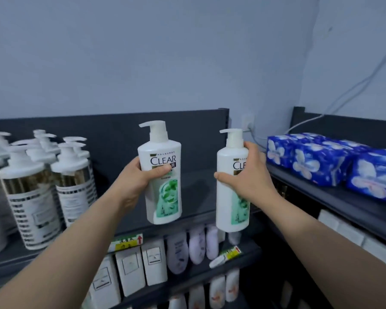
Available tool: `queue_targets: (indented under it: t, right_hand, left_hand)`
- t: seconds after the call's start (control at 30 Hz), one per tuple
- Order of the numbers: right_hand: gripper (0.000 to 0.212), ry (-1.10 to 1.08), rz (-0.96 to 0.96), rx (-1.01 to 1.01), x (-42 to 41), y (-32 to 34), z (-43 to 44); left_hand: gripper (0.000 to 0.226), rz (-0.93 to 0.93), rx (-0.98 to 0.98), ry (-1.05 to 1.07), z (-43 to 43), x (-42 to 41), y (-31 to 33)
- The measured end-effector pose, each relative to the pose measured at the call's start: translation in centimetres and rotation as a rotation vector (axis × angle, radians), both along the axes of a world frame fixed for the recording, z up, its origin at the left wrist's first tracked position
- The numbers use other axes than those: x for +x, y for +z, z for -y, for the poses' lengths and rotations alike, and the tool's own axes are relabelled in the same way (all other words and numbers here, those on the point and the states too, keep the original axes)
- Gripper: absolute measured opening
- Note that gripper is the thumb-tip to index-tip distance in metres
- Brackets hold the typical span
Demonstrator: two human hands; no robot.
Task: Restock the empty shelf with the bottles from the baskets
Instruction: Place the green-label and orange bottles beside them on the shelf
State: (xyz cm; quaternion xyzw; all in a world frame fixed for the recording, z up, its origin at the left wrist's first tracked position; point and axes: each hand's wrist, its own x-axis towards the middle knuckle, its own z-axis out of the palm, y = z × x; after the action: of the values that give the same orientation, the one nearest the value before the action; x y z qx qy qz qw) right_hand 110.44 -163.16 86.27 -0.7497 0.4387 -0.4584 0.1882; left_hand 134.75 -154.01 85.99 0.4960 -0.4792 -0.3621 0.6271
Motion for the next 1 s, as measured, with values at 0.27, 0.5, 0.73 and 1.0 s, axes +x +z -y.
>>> queue_targets:
  t: [0.27,0.5,0.73,1.0]
  right_hand:
    - [0.093,0.028,0.048,0.055,6.4,0.7,2.3]
    - [0.094,0.025,0.067,0.080,10.5,0.1,4.9]
    - [0.092,0.029,0.074,0.084,12.8,-0.4,6.3]
    - [0.090,0.026,0.082,0.104,14.1,-0.9,7.4]
  left_hand:
    - [0.061,0.044,0.121,0.024,4.6,7.0,-1.9]
    - [0.072,-0.100,0.128,0.057,7.8,10.3,-4.5]
    - [0.065,-0.191,0.078,0.077,9.7,11.6,-5.6]
    - [0.061,-0.228,0.048,0.087,11.8,12.5,-6.4]
